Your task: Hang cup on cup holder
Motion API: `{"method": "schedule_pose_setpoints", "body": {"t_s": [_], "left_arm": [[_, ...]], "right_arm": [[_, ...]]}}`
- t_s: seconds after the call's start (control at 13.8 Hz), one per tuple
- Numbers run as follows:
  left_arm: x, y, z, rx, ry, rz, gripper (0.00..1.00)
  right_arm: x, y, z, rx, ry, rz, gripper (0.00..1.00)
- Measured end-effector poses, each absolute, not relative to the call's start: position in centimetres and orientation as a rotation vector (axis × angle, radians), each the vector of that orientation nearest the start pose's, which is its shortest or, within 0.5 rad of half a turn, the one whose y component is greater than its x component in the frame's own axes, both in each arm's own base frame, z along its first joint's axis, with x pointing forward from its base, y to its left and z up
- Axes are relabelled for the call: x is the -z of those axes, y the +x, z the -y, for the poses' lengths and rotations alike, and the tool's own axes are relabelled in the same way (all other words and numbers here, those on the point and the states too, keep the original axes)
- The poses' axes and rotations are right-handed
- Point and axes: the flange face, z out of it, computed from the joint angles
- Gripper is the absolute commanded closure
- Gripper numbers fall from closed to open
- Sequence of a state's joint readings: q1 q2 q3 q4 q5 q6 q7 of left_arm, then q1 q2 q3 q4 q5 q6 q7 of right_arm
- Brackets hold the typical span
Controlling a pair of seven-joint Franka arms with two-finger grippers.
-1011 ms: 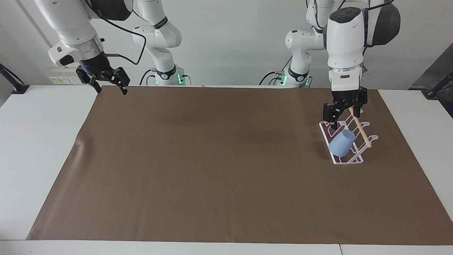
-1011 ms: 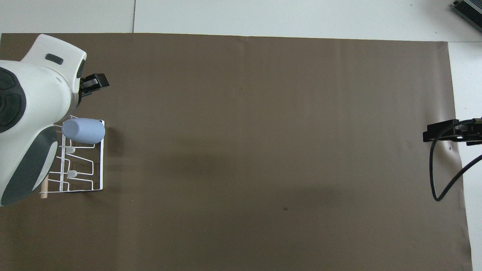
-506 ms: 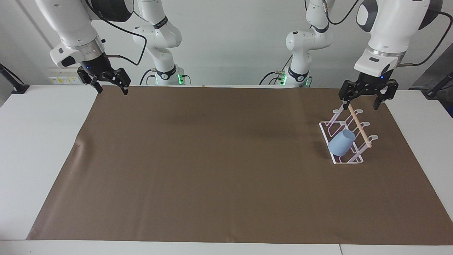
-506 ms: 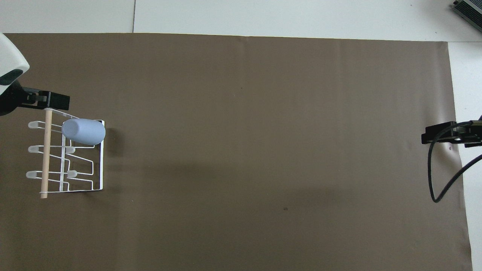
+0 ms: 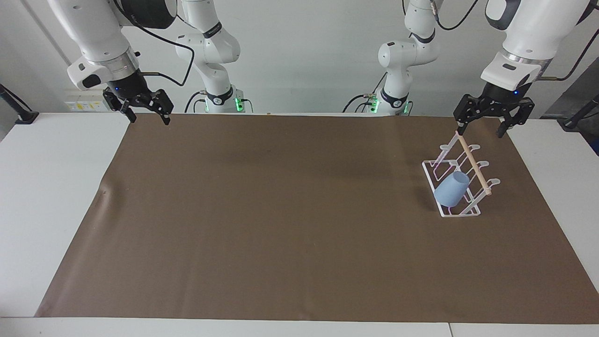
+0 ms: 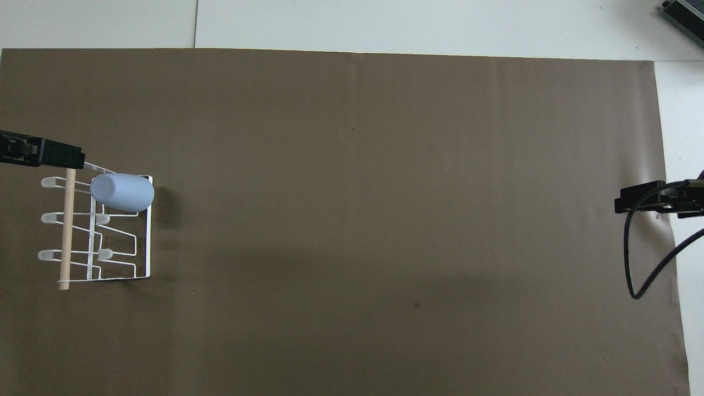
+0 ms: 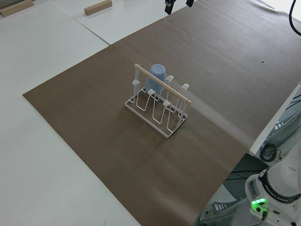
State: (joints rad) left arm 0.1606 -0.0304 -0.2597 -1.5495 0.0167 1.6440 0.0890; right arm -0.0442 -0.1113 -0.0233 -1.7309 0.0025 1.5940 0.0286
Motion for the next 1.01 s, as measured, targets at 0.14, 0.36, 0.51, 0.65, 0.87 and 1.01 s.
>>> {"method": "schedule_pose_setpoints", "body": {"t_s": [0.14, 0.36, 0.51, 0.65, 0.87, 1.01], "left_arm": [[-65.9, 55.0, 5.9, 0.196, -3.097, -0.305, 0.00], [-66.9, 54.4, 6.0, 0.224, -3.090, -0.305, 0.00], [-67.2, 54.2, 5.3, 0.233, -3.089, -0.282, 0.00], [-67.4, 54.3, 4.9, 0.236, -3.091, -0.271, 0.00], [-68.5, 54.3, 4.9, 0.227, -3.098, -0.274, 0.00], [-68.9, 54.0, 5.1, 0.187, -3.103, -0.283, 0.00]], "right_arm": [[-61.0, 51.8, 3.5, -0.040, -3.132, -0.149, 0.00], [-60.6, 51.7, 3.0, -0.056, -3.133, -0.142, 0.00], [-60.2, 51.3, 2.9, -0.071, -3.132, -0.141, 0.00], [-60.0, 51.0, 2.8, -0.076, -3.132, -0.142, 0.00], [-60.0, 50.9, 2.7, -0.077, -3.132, -0.140, 0.00], [-60.0, 50.9, 2.7, -0.077, -3.132, -0.137, 0.00]]}}
